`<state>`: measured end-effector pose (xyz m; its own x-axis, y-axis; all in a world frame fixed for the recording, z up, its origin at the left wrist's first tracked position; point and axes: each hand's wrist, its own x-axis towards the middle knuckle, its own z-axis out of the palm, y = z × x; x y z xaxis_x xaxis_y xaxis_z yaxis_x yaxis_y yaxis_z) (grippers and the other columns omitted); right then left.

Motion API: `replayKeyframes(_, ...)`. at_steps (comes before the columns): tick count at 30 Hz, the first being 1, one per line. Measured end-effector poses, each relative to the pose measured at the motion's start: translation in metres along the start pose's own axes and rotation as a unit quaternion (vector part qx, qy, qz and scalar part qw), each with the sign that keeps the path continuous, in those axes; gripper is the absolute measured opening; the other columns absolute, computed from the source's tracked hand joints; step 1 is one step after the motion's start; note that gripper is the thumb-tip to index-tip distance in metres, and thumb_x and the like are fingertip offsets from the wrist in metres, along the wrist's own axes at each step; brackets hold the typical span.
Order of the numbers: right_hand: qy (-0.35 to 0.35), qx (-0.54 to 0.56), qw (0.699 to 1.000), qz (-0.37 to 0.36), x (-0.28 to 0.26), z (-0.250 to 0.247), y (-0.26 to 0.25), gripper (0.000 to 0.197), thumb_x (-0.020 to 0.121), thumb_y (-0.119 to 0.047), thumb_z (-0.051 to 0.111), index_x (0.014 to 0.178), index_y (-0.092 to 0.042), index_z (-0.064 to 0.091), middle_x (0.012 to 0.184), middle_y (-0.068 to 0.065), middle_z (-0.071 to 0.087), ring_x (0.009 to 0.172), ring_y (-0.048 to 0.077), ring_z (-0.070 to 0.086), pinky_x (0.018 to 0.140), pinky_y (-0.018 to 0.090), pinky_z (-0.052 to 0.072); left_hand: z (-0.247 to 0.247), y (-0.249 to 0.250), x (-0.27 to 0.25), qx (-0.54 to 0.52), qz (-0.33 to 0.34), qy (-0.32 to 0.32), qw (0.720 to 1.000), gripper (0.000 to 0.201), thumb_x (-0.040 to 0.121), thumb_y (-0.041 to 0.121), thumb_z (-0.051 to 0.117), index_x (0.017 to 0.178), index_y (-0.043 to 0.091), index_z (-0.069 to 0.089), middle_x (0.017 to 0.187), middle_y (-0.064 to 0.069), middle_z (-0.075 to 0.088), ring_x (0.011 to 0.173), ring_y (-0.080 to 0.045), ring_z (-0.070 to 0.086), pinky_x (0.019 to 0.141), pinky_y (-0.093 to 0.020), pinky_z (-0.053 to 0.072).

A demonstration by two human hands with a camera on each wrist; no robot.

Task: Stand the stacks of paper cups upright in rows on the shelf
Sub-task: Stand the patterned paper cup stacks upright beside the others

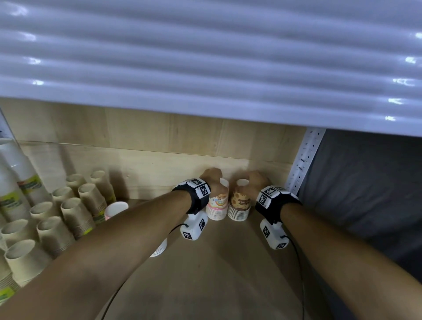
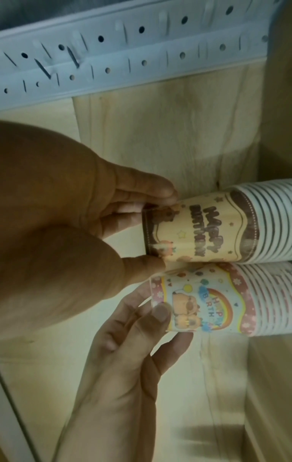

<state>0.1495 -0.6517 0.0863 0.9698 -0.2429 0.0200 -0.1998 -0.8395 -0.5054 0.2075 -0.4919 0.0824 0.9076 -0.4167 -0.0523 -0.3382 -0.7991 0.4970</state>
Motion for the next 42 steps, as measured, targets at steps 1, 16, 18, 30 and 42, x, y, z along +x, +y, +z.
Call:
replayKeyframes(1,0.007,-0.001,1.000,0.002,0.001,0.002,0.001,0.030,0.070,-0.045,0.071,0.096,-0.028,0.071,0.095,-0.006,0.066,0.090,0.017,0.065,0.065,0.020,0.047,0.000,-0.001,0.000,0.000,0.003,0.001,1.000,0.045,0.082,0.028,0.072,0.119,0.006,0.058,0.122,-0.011,0.057,0.107,-0.030,0.057,0.077,-0.033,0.048)
replayKeyframes(16,0.005,-0.080,0.997,-0.017,-0.013,-0.026,-0.021,0.045,0.084,-0.036,0.066,0.125,-0.018,0.058,0.126,-0.001,0.057,0.115,0.026,0.056,0.089,0.032,0.044,-0.051,-0.003,-0.033,-0.003,0.004,-0.028,1.000,0.057,0.087,0.030,0.071,0.138,0.017,0.049,0.140,-0.005,0.047,0.115,-0.025,0.056,0.084,-0.028,0.048)
replayKeyframes(18,0.011,-0.104,0.994,-0.020,-0.013,-0.031,-0.037,0.050,0.081,-0.042,0.064,0.124,-0.018,0.057,0.129,0.001,0.057,0.112,0.027,0.056,0.089,0.034,0.045,-0.075,-0.003,-0.046,-0.012,-0.010,-0.046,0.999,0.054,0.085,0.030,0.074,0.133,0.018,0.053,0.123,-0.007,0.058,0.096,-0.025,0.064,0.078,-0.032,0.056)
replayKeyframes(30,-0.070,-0.073,0.987,-0.126,-0.031,0.002,-0.141,0.050,0.078,-0.042,0.074,0.120,-0.023,0.056,0.117,0.001,0.058,0.105,0.021,0.058,0.087,0.029,0.048,-0.167,-0.072,-0.133,0.077,-0.107,-0.041,0.990,0.052,0.081,0.034,0.077,0.128,0.023,0.057,0.098,-0.004,0.064,0.087,-0.021,0.064,0.086,-0.034,0.056)
replayKeyframes(42,-0.215,-0.090,0.950,-0.206,-0.065,0.071,-0.194,0.066,0.070,-0.032,0.082,0.131,-0.026,0.057,0.123,0.000,0.060,0.110,0.020,0.058,0.097,0.034,0.048,-0.137,-0.136,-0.168,0.132,-0.124,-0.071,0.981,0.050,0.087,0.019,0.073,0.133,0.008,0.057,0.135,-0.006,0.055,0.112,-0.024,0.056,0.083,-0.028,0.045)
